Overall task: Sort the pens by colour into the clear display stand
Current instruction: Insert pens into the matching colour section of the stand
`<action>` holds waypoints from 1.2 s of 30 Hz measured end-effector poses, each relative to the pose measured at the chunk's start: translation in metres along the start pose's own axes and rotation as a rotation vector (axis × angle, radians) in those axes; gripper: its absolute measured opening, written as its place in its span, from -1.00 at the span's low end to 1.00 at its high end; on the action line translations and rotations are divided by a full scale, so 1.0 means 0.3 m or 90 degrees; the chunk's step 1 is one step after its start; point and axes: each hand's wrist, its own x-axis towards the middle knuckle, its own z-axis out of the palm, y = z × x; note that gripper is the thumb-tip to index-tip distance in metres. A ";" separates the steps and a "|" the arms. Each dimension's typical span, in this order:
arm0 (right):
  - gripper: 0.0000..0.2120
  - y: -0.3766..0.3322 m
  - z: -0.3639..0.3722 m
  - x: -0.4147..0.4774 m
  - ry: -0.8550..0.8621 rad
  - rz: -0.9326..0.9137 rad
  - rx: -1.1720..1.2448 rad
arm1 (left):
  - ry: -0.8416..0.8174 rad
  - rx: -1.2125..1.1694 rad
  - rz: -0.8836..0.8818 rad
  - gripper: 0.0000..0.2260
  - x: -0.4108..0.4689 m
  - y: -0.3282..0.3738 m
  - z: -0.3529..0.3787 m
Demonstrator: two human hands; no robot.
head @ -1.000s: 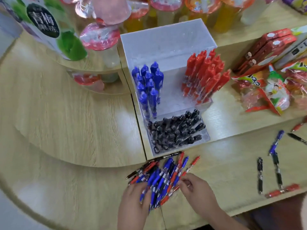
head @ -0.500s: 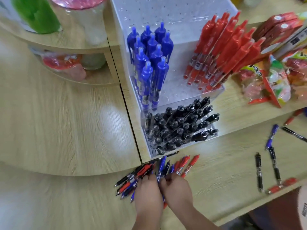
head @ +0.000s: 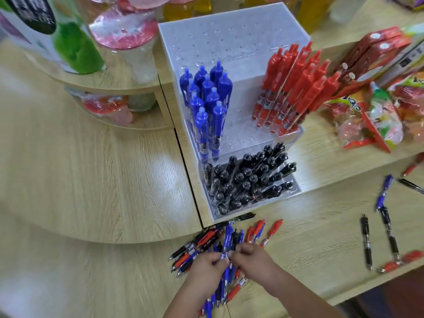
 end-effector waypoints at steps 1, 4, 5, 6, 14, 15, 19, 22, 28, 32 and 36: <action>-0.71 0.006 -0.005 0.000 0.000 -0.003 -0.006 | 0.010 -0.002 0.002 -0.63 -0.003 0.000 -0.006; -0.72 0.012 -0.030 -0.008 0.030 -0.040 -0.070 | 0.087 0.037 0.048 -0.66 -0.019 -0.003 -0.025; -0.71 0.010 -0.041 -0.015 0.037 -0.057 -0.083 | 0.100 0.048 0.060 -0.69 -0.030 -0.001 -0.032; -0.70 0.004 -0.055 -0.029 0.039 -0.069 -0.093 | 0.095 0.044 0.071 -0.73 -0.046 0.004 -0.040; -0.74 -0.189 -0.251 -0.351 0.071 -0.177 -0.107 | 0.111 -0.021 0.132 -0.74 -0.359 0.129 -0.121; -0.80 -0.214 -0.284 -0.400 0.098 -0.210 -0.129 | 0.107 -0.025 0.140 -0.74 -0.399 0.145 -0.134; -0.90 -0.320 -0.414 -0.537 0.218 -0.299 -0.197 | 0.114 0.017 0.202 -0.80 -0.560 0.259 -0.183; -0.78 -0.427 -0.470 -0.583 0.281 -0.360 -0.226 | 0.175 0.023 0.281 -0.94 -0.645 0.379 -0.214; -0.71 -0.565 -0.493 -0.519 0.319 -0.441 -0.319 | 0.293 0.027 0.430 -0.80 -0.635 0.611 -0.257; -0.74 -0.576 -0.472 -0.464 0.266 -0.436 -0.381 | 0.315 -0.016 0.456 -0.87 -0.604 0.709 -0.242; -0.87 -0.519 -0.457 -0.414 0.253 -0.426 -0.475 | 0.328 -0.049 0.434 -0.89 -0.572 0.725 -0.221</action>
